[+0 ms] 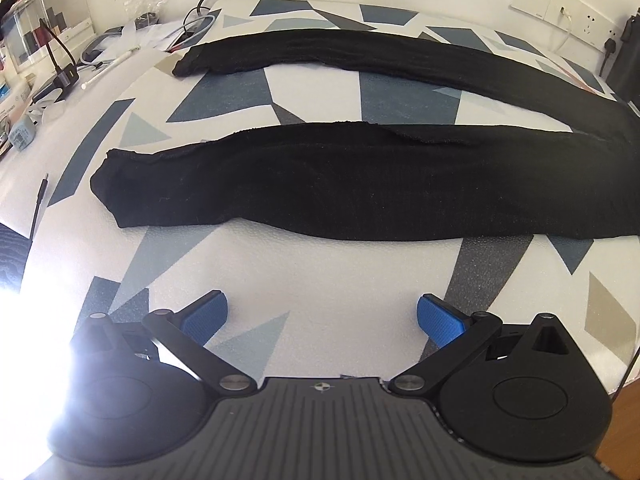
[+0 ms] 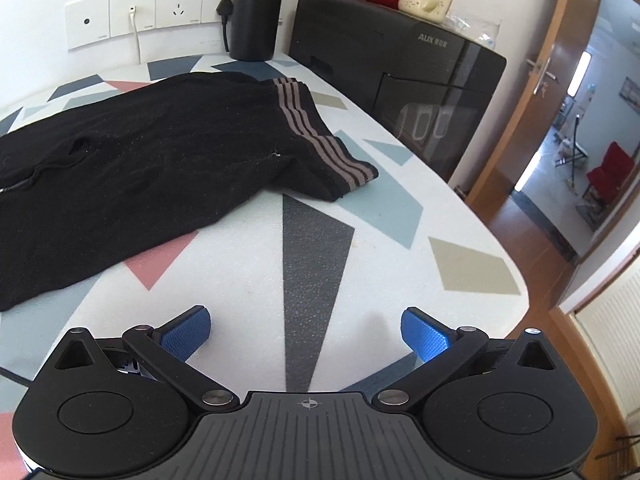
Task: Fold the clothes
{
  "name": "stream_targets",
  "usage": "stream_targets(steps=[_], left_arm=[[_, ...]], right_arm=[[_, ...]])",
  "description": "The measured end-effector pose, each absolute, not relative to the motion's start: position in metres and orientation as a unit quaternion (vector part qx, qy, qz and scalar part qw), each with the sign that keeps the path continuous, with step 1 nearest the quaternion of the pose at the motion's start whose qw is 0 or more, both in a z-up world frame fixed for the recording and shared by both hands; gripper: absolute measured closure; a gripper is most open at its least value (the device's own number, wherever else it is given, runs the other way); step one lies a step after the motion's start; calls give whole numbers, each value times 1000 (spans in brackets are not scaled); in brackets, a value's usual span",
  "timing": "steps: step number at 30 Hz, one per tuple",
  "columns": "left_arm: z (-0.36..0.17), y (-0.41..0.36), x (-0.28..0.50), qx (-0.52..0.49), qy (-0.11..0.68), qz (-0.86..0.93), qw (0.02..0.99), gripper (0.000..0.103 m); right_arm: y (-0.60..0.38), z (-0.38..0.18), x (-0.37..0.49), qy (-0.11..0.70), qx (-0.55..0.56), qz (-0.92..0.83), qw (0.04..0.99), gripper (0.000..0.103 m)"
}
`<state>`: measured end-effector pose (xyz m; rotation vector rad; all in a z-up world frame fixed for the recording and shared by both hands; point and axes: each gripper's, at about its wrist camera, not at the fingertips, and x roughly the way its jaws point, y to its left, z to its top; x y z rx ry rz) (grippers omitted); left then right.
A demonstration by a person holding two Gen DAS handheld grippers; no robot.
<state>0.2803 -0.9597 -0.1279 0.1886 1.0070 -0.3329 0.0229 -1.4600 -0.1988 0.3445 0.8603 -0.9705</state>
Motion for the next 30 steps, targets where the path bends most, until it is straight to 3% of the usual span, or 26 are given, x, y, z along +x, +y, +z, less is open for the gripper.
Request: stream_targets(steps=[10, 18, 23, 25, 26, 27, 29, 30], left_arm=[[-130, -936, 275, 85, 446, -182, 872, 0], [-132, -827, 322, -223, 448, -78, 862, 1], [-143, -798, 351, -333, 430, -61, 837, 2], [-144, -801, 359, -330, 429, -56, 839, 3], [-144, -802, 363, -328, 428, -53, 840, 15], [-145, -803, 367, -326, 428, -50, 842, 51], [-146, -806, 375, -323, 426, -45, 844, 84], [-146, -807, 379, -321, 426, -42, 845, 94]], right_arm=[[-1468, -204, -4, 364, 237, -417, 798, 1], [-1465, -206, -2, 370, 215, -409, 806, 1], [-1471, -205, 5, 373, 223, -412, 801, 1], [-1472, -205, 9, 376, 226, -413, 799, 1], [-1473, -204, 11, 378, 227, -412, 798, 1], [-1473, -204, 13, 380, 227, -410, 798, 1], [-1473, -203, 16, 385, 227, -406, 797, 1], [-1473, -203, 17, 388, 226, -403, 797, 1]])
